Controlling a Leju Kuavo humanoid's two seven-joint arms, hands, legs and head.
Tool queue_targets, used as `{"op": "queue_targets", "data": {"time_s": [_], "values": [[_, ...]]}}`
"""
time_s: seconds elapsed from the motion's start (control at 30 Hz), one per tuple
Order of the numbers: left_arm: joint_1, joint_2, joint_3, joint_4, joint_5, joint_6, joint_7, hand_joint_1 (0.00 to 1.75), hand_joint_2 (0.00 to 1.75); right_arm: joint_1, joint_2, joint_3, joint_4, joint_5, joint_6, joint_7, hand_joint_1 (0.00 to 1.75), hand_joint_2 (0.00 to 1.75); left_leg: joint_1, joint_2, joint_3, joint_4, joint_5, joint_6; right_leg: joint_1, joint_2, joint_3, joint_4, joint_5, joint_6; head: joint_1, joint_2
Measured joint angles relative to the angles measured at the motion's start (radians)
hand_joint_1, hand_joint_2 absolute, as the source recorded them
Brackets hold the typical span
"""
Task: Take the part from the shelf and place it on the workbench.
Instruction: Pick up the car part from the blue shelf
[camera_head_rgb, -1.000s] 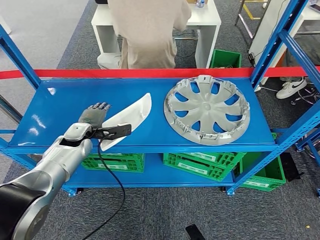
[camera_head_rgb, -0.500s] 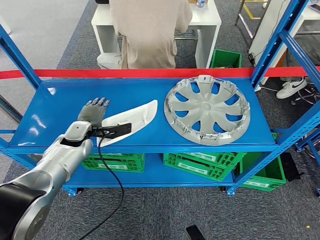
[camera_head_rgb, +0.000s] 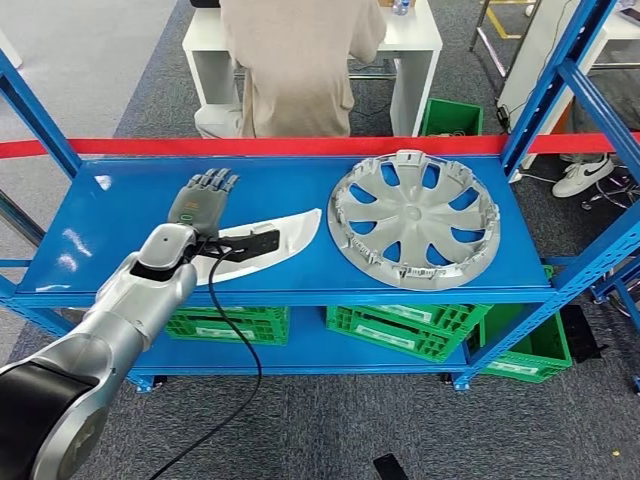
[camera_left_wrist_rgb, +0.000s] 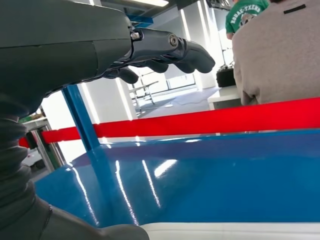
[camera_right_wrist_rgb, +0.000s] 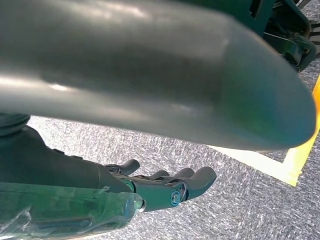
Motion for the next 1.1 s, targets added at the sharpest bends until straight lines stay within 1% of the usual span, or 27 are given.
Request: {"op": "queue_targets", "data": {"time_s": [0.43, 0.57, 0.7, 1.1], "values": [[0.002, -0.003, -0.002, -0.012, 0.001, -0.001, 0.001, 0.0, 1.75, 0.003, 0.0, 0.0, 0.0, 0.001, -0.001, 0.0, 0.0, 0.0, 0.0, 0.0, 0.0, 0.0, 0.0, 0.0, 0.0, 0.0, 0.0, 0.0, 0.0, 0.0, 0.0, 0.0], [0.005, -0.003, -0.001, -0.012, 0.008, -0.003, 0.017, 0.0, 1.75, 0.004, 0.0, 0.0, 0.0, 0.0, -0.001, 0.0, 0.0, 0.0, 0.0, 0.0, 0.0, 0.0, 0.0, 0.0, 0.0, 0.0, 0.0, 0.0, 0.0, 0.0, 0.0, 0.0], [0.005, -0.004, 0.0, -0.016, 0.01, -0.035, 0.02, 0.0, 1.75, 0.009, 0.0, -0.005, 0.0, -0.011, -0.002, -0.004, 0.0, 0.0, 0.0, 0.0, 0.0, 0.0, 0.0, 0.0, 0.0, 0.0, 0.0, 0.0, 0.0, 0.0, 0.0, 0.0], [0.038, -0.017, -0.024, -0.146, 0.027, -0.104, -0.009, 0.0, 1.75, 0.023, 0.0, -0.035, 0.0, -0.032, -0.01, -0.02, 0.0, 0.0, 0.0, 0.0, 0.0, 0.0, 0.0, 0.0, 0.0, 0.0, 0.0, 0.0, 0.0, 0.0, 0.0, 0.0]]}}
